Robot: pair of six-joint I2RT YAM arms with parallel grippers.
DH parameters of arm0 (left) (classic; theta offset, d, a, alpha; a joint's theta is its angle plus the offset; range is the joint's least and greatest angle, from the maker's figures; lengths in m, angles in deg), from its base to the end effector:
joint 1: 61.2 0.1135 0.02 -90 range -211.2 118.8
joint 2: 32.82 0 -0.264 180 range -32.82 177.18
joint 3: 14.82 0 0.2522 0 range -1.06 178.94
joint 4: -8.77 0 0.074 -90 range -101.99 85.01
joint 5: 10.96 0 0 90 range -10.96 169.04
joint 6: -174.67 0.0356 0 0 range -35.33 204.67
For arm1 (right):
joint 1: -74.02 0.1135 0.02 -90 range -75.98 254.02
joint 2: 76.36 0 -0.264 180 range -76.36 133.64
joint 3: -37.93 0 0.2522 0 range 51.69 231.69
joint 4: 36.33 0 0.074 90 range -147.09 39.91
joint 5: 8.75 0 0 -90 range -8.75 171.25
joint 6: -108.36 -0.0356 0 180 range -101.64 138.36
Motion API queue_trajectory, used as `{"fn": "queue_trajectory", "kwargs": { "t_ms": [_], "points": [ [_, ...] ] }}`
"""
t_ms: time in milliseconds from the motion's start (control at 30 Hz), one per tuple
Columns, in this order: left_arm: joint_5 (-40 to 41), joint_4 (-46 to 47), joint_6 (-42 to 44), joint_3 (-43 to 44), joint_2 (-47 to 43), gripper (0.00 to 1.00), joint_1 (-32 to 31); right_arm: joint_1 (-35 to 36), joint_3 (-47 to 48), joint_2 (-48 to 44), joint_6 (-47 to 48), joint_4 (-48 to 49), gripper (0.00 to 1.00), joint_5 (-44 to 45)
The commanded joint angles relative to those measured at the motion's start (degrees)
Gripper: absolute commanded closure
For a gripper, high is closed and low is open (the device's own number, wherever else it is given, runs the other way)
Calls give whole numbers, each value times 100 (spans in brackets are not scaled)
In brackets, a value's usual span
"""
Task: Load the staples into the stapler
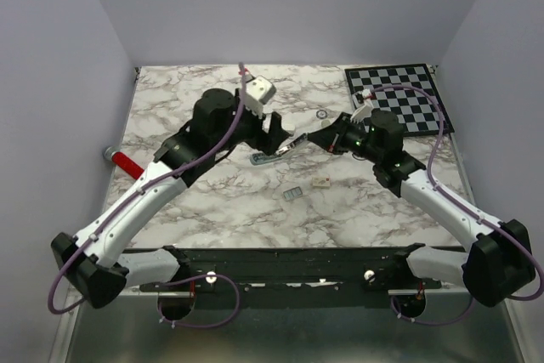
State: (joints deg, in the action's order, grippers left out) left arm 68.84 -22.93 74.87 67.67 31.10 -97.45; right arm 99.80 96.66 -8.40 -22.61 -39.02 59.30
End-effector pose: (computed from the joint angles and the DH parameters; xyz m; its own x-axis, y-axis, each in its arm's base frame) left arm 0.1972 -0.1524 0.4062 -0.3032 0.0146 -0.9528 0.6793 0.7045 -0.2054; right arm 0.2415 0.1314 0.2957 -0.6209 0.3755 -0.6882 -0.4313 0.5694 0.6998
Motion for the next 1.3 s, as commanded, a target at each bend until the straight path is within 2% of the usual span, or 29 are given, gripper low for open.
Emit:
{"fn": "queue_trajectory", "kwargs": {
  "t_ms": [0, 300, 467, 933, 1100, 1267],
  "points": [
    [-280, -1598, 1164, 798, 954, 14, -418, 173, 302, 121, 195, -254, 99, 200],
    [-88, -2477, 1604, 1669, 2115, 22, -585, 349, 372, 331, 142, -351, 99, 113],
    [26, -3013, 1868, 1969, 2520, 30, -673, 384, 416, 393, 151, -386, 99, 86],
    [658, -2979, 1877, 1863, 2678, 44, -998, 393, 521, 560, 89, -378, 99, 25],
    [975, -2839, 1850, 1925, 2722, 46, -998, 410, 530, 551, 98, -386, 99, 7],
    [836, -2943, 1903, 1986, 2818, 46, -998, 419, 521, 534, 98, -395, 99, 16]
  ]
}}
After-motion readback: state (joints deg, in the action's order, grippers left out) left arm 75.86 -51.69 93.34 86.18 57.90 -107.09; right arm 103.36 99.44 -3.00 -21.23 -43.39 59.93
